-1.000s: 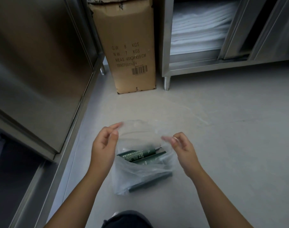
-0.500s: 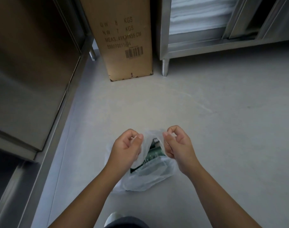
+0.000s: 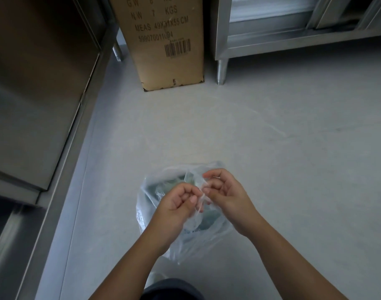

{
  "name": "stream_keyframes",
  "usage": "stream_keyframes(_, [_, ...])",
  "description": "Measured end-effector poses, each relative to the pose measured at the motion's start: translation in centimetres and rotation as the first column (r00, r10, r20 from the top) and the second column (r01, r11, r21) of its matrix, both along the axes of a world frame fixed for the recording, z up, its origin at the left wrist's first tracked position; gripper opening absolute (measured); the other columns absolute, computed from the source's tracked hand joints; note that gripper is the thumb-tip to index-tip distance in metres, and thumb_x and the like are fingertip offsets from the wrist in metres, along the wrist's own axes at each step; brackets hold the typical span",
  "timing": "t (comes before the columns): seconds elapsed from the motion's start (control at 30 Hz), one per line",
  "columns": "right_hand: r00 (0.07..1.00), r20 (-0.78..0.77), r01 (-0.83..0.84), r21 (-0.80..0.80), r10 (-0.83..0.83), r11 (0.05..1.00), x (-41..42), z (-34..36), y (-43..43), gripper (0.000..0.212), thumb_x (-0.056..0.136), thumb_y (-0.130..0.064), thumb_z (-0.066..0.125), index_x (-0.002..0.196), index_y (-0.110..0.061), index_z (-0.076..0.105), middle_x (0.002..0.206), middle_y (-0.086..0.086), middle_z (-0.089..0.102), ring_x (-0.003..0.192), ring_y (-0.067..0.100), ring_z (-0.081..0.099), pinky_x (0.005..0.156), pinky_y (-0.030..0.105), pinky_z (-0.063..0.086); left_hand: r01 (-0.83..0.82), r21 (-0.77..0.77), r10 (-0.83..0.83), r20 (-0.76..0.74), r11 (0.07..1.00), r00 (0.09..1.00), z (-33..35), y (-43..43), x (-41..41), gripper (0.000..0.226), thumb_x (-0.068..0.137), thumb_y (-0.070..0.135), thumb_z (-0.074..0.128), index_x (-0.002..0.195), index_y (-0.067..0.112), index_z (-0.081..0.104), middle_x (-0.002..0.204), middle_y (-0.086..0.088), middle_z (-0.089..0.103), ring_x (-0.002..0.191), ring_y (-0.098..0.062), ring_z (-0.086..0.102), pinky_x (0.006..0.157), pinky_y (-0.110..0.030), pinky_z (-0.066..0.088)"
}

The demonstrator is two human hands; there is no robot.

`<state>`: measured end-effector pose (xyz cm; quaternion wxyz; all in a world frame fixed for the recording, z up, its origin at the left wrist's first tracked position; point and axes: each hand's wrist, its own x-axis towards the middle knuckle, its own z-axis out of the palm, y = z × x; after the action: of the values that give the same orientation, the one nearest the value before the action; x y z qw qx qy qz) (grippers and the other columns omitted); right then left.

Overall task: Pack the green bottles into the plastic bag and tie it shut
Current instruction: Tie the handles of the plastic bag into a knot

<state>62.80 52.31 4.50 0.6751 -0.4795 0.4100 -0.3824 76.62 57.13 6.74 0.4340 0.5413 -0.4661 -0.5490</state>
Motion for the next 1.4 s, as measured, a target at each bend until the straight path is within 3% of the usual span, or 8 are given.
stream_keyframes(0.23, [0.997,-0.076,0.03,-0.037,-0.033,0.999,0.9,-0.2,0.0,0.019,0.073,0.011,0.065,0.068,-0.007,0.06,0.064,0.01,0.062,0.06,0.014,0.059,0.06,0.019,0.05,-0.107,0.108,0.104,0.036,0.988,0.994,-0.6,-0.1,-0.4,0.008,0.091,0.013,0.049,0.098,0.014,0.044,0.052,0.007,0.065,0.049,0.002,0.058,0.049,-0.009,0.044])
stream_keyframes(0.4, [0.982,-0.146,-0.14,-0.105,0.124,0.985,0.6,0.1,0.1,0.008,0.08,0.01,0.059,0.085,0.01,0.065,0.071,0.009,0.064,0.066,0.017,0.061,0.069,0.023,0.051,-0.094,0.093,0.089,0.049,0.991,0.995,-0.3,0.1,-0.3,0.005,0.093,0.015,0.045,0.091,0.01,0.045,0.048,0.008,0.061,0.045,0.003,0.053,0.048,-0.009,0.044])
stream_keyframes(0.63, [0.98,-0.036,-0.198,-0.044,0.196,0.979,0.0,0.1,0.7,0.015,0.078,-0.002,0.064,0.089,-0.009,0.057,0.085,0.007,0.064,0.076,0.019,0.064,0.075,0.031,0.053,-0.139,0.073,0.132,0.088,0.988,0.987,-0.2,-0.1,-0.5,0.017,0.095,0.015,0.04,0.081,0.005,0.042,0.042,0.009,0.055,0.037,0.004,0.045,0.042,-0.008,0.039])
stream_keyframes(0.8, [0.963,-0.107,-0.258,-0.095,0.248,0.961,0.0,-0.5,0.7,0.011,0.083,0.001,0.058,0.077,-0.007,0.053,0.063,0.005,0.061,0.059,0.012,0.061,0.067,0.025,0.052,-0.119,0.068,0.102,0.21,0.991,0.972,-0.9,-0.5,-0.4,0.018,0.095,0.018,0.042,0.079,0.01,0.047,0.057,0.006,0.056,0.045,0.006,0.049,0.046,-0.008,0.042])
stream_keyframes(0.9, [0.968,-0.159,-0.217,-0.124,0.196,0.968,-0.1,-1.1,0.6,0.021,0.087,0.002,0.051,0.074,-0.014,0.051,0.055,-0.005,0.058,0.053,0.005,0.055,0.06,0.014,0.047,-0.038,0.078,0.024,0.171,0.996,0.985,-1.0,-0.5,-0.3,0.019,0.094,0.021,0.041,0.08,0.008,0.046,0.052,0.009,0.06,0.052,-0.002,0.051,0.051,-0.011,0.043])
stream_keyframes(1.0, [0.986,-0.125,-0.129,-0.15,0.11,0.98,-0.1,-1.3,0.5,0.023,0.089,0.004,0.046,0.074,-0.013,0.048,0.061,0.017,0.053,0.056,0.012,0.053,0.057,0.011,0.045,0.083,0.052,-0.084,0.022,0.995,0.996,-0.7,-0.3,-0.2,0.026,0.087,0.033,0.043,0.079,0.008,0.047,0.062,0.008,0.067,0.064,-0.004,0.06,0.062,-0.012,0.047])
stream_keyframes(1.13, [0.993,-0.114,-0.004,-0.131,-0.011,0.991,0.0,-2.1,0.1,0.018,0.089,0.005,0.046,0.076,-0.007,0.046,0.07,0.014,0.057,0.065,0.021,0.054,0.065,0.029,0.046,0.19,0.082,-0.179,-0.124,0.978,0.976,-0.7,-0.4,0.0,0.013,0.082,0.025,0.055,0.073,0.015,0.052,0.064,0.011,0.062,0.071,-0.005,0.058,0.071,-0.016,0.047])
stream_keyframes(1.4, [0.989,-0.01,0.147,-0.018,-0.147,0.989,-0.1,-2.2,-0.3,0.025,0.086,0.01,0.046,0.071,-0.011,0.045,0.067,0.009,0.055,0.058,0.01,0.05,0.056,0.02,0.044,0.134,0.07,-0.15,0.341,0.988,0.928,-1.6,-0.9,0.5,0.011,0.074,0.024,0.072,0.066,0.026,0.064,0.067,0.02,0.063,0.069,0.003,0.057,0.069,-0.014,0.045])
